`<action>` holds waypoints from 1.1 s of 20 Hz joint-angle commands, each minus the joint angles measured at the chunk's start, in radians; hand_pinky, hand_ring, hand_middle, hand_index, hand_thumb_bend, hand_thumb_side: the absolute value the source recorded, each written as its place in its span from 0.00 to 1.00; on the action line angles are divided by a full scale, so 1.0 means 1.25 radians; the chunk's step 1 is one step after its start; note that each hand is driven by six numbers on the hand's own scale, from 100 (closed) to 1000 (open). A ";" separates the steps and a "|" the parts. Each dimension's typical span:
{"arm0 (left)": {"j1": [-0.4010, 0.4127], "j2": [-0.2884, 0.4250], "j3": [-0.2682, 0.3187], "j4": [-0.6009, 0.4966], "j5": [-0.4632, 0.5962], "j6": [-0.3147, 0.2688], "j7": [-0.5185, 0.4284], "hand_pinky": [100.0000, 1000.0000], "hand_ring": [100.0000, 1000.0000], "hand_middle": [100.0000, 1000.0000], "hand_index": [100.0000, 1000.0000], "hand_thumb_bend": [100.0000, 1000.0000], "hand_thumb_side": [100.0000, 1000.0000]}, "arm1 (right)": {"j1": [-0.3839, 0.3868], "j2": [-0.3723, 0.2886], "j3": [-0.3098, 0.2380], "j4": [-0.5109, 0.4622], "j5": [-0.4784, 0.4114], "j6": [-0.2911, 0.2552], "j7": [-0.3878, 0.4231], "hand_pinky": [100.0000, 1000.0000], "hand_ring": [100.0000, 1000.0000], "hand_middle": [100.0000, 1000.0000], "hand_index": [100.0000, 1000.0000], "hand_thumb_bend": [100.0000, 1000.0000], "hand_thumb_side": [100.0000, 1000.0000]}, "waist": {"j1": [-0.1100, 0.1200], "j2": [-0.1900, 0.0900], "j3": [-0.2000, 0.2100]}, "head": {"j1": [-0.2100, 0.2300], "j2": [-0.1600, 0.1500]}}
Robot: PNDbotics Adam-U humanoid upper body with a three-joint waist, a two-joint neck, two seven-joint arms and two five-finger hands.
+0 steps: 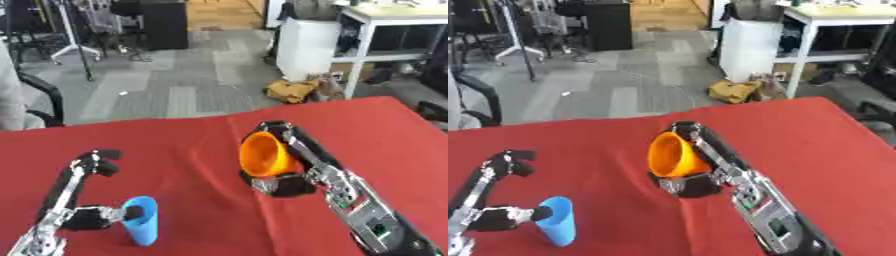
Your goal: Pour the contents of one cup into another cup.
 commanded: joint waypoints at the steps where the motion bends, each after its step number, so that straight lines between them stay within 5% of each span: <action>1: -0.015 0.005 -0.005 -0.031 0.030 0.009 -0.012 0.60 0.58 0.66 0.79 0.97 0.51 | -0.042 0.020 -0.013 0.060 0.001 0.010 -0.001 0.62 0.32 0.67 0.76 0.32 0.00 | 0.004 -0.016 0.004 | -0.006 0.000; 10: 0.014 -0.004 -0.013 -0.096 0.108 0.046 -0.057 0.61 0.58 0.66 0.79 0.96 0.52 | -0.080 0.067 -0.027 0.251 0.047 -0.067 -0.024 0.69 0.46 0.80 0.86 0.42 0.00 | 0.009 -0.016 0.010 | -0.013 0.002; 13: 0.028 -0.003 -0.014 -0.124 0.126 0.058 -0.066 0.61 0.58 0.66 0.79 0.96 0.51 | -0.081 0.070 -0.032 0.294 0.059 -0.099 -0.030 0.75 0.53 0.86 0.90 0.51 0.12 | 0.010 -0.015 0.012 | -0.014 0.003; 22: 0.058 0.011 -0.010 -0.195 0.161 0.082 -0.077 0.61 0.58 0.65 0.79 0.96 0.50 | -0.063 0.051 -0.060 0.299 0.063 -0.115 -0.053 0.80 0.56 0.91 0.94 0.60 0.20 | 0.006 -0.015 0.015 | -0.011 0.004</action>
